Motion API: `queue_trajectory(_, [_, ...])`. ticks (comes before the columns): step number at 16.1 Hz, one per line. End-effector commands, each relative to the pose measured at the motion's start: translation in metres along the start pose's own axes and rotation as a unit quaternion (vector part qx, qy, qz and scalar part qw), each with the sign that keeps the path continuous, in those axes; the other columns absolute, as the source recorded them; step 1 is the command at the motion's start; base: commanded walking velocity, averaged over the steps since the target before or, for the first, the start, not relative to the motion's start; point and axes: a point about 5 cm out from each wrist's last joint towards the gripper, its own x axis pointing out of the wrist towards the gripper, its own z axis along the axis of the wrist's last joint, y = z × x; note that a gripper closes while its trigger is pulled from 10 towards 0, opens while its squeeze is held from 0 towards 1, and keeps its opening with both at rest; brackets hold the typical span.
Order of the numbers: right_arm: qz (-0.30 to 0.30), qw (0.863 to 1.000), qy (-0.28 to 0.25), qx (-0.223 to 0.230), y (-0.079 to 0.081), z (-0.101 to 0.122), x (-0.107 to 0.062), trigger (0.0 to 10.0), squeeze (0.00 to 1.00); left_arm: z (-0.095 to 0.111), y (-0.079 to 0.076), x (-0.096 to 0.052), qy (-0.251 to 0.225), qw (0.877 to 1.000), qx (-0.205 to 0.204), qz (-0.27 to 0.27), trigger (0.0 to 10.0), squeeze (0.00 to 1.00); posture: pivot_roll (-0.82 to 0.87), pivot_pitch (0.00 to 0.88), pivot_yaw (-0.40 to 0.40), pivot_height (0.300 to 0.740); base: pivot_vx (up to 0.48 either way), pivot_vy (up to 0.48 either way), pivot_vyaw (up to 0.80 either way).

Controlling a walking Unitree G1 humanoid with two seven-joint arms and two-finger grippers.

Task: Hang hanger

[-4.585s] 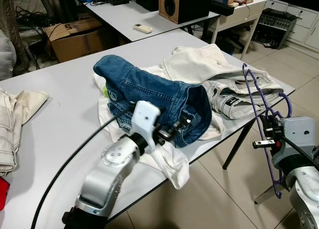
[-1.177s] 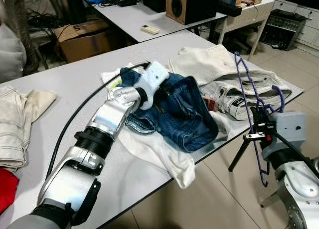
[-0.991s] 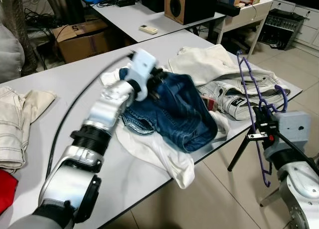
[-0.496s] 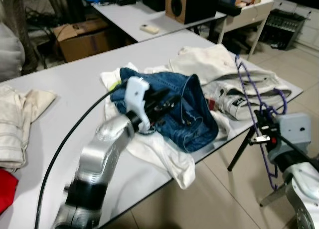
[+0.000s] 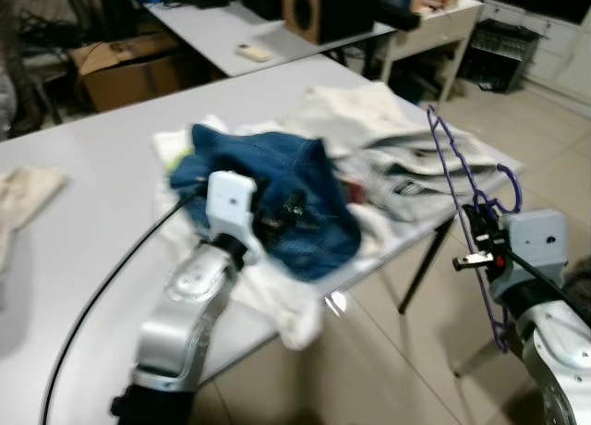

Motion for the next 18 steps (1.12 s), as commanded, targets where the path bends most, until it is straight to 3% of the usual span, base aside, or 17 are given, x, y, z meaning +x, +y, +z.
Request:
queue_trajectory(1, [-0.002,1.0,-0.007,-0.001,0.0,0.004,0.001,10.0,0.0,0.003,0.001,0.0,0.0,1.0,0.011,0.005,10.0,0.93,-0.21,0.019,0.015,0.74,0.0,-0.48,0.0])
queue_trajectory(3, [-0.009,1.0,-0.003,0.007,0.0,0.002,-0.001,10.0,0.0,0.002,0.0,0.003,0.0,1.0,0.016,0.009,10.0,0.84,-0.21,0.015,0.026,0.74,0.0,-0.176,0.0])
queue_trajectory(5, [-0.011,1.0,-0.002,0.011,0.0,0.001,-0.003,10.0,0.0,-0.002,0.001,0.004,0.017,0.999,0.022,0.016,10.0,0.62,-0.22,0.017,0.03,0.74,0.0,0.0,0.0])
queue_trajectory(6, [-0.011,1.0,0.0,0.011,0.0,0.0,-0.003,10.0,0.0,-0.004,0.0,0.004,0.021,1.0,0.02,0.01,10.0,0.64,-0.22,0.018,0.03,0.74,0.0,0.0,0.0])
queue_trajectory(7, [-0.008,1.0,0.0,0.01,0.0,0.001,-0.002,10.0,0.0,-0.004,0.003,0.005,0.017,1.0,0.009,0.013,10.0,1.0,-0.22,0.018,0.03,0.74,0.0,0.0,0.0])
queue_trajectory(8, [-0.007,1.0,-0.001,0.009,0.0,0.002,-0.001,10.0,0.0,-0.004,0.005,0.006,0.015,1.0,0.007,0.017,10.0,1.0,-0.22,0.018,0.03,0.74,0.0,0.0,0.0])
queue_trajectory(11, [-0.008,1.0,-0.004,0.011,0.002,0.003,0.001,10.0,0.0,-0.003,0.028,0.017,0.021,0.994,0.016,0.101,10.0,1.0,-0.23,0.021,0.053,0.74,0.0,0.0,0.0])
queue_trajectory(13, [-0.008,1.0,-0.006,0.011,0.004,0.004,0.001,10.0,0.0,-0.003,0.039,0.02,0.03,0.989,0.04,0.136,10.0,1.0,-0.24,0.022,0.057,0.74,0.0,0.0,0.0])
queue_trajectory(15, [-0.007,1.0,-0.007,0.009,0.004,0.004,0.001,10.0,0.0,-0.005,0.054,0.016,0.049,0.978,0.04,0.197,10.0,0.35,-0.23,0.023,0.057,0.74,0.0,0.0,0.0])
queue_trajectory(16, [-0.007,1.0,-0.007,0.008,0.004,0.004,0.002,10.0,0.0,-0.006,0.056,0.015,0.053,0.976,0.04,0.207,10.0,0.3,-0.23,0.025,0.056,0.74,0.0,0.0,0.0])
queue_trajectory(17, [-0.006,1.0,-0.008,0.007,0.005,0.004,0.003,10.0,0.0,-0.009,0.058,0.015,0.061,0.975,0.023,0.21,10.0,0.08,-0.23,0.025,0.056,0.74,0.0,0.0,0.0])
queue_trajectory(18, [-0.005,1.0,-0.008,0.007,0.005,0.004,0.003,10.0,0.0,-0.01,0.057,0.016,0.062,0.976,0.012,0.206,10.0,0.0,-0.23,0.026,0.051,0.74,0.0,0.0,0.0])
